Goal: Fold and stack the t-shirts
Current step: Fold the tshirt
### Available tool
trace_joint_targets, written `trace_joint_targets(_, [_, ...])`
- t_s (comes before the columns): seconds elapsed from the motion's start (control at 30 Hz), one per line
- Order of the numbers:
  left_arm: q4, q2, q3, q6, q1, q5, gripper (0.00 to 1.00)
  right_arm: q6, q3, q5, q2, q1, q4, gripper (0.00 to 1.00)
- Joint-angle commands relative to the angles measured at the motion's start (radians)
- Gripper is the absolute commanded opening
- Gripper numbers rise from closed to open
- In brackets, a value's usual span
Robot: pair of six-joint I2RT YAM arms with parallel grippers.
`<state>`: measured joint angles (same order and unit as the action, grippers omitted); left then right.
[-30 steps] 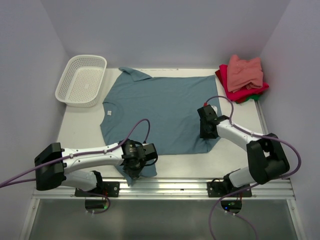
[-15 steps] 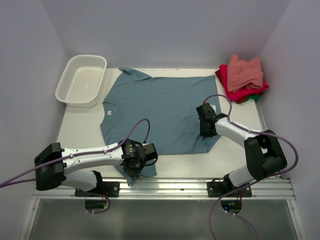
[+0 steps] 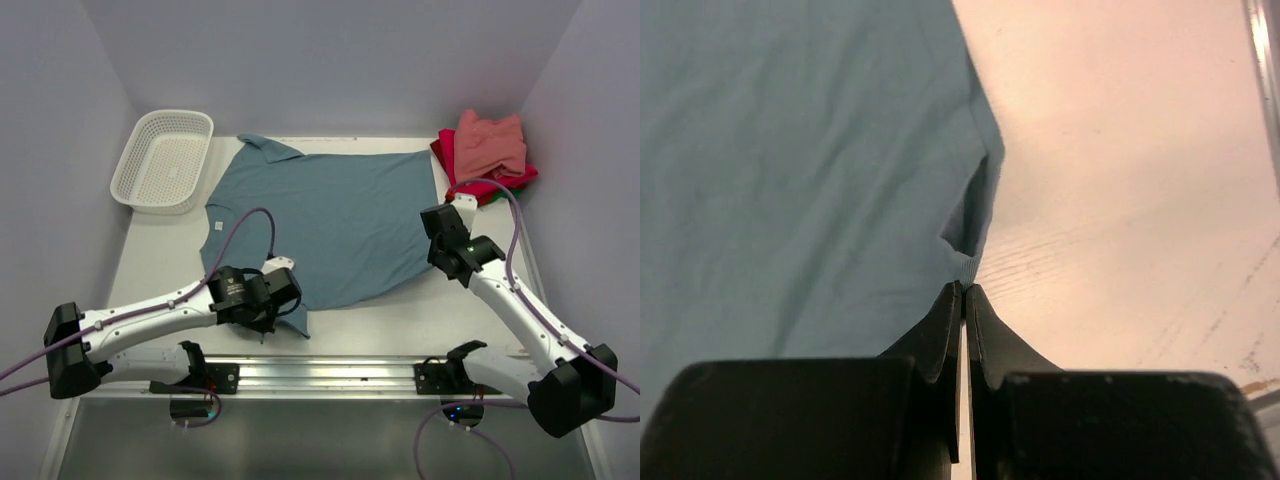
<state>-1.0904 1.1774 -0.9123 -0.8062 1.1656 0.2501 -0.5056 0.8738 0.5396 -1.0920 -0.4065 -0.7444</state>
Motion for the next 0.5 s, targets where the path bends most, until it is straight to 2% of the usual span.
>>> trace_joint_targets(0.0, [-0.026, -0.087, -0.028, -0.028, -0.114, 0.129, 0.00, -0.051, 0.048, 0.140, -0.006, 0.005, -0.072, 0.00])
trace_joint_targets(0.13, [0.015, -0.142, -0.046, -0.005, -0.239, 0.242, 0.00, -0.074, 0.071, 0.183, -0.077, 0.015, -0.052, 0.00])
trace_joint_targets(0.2, [0.087, -0.147, -0.043, 0.031, -0.317, 0.273, 0.00, -0.077, 0.082, 0.178, -0.101, 0.023, -0.032, 0.00])
trace_joint_targets(0.37, [0.281, -0.070, -0.057, 0.171, -0.516, 0.256, 0.00, -0.088, 0.100, 0.191, -0.189, 0.040, 0.025, 0.00])
trace_joint_targets(0.47, [0.352, -0.006, -0.086, 0.228, -0.595, 0.253, 0.00, -0.080, 0.117, 0.178, -0.226, 0.066, 0.060, 0.00])
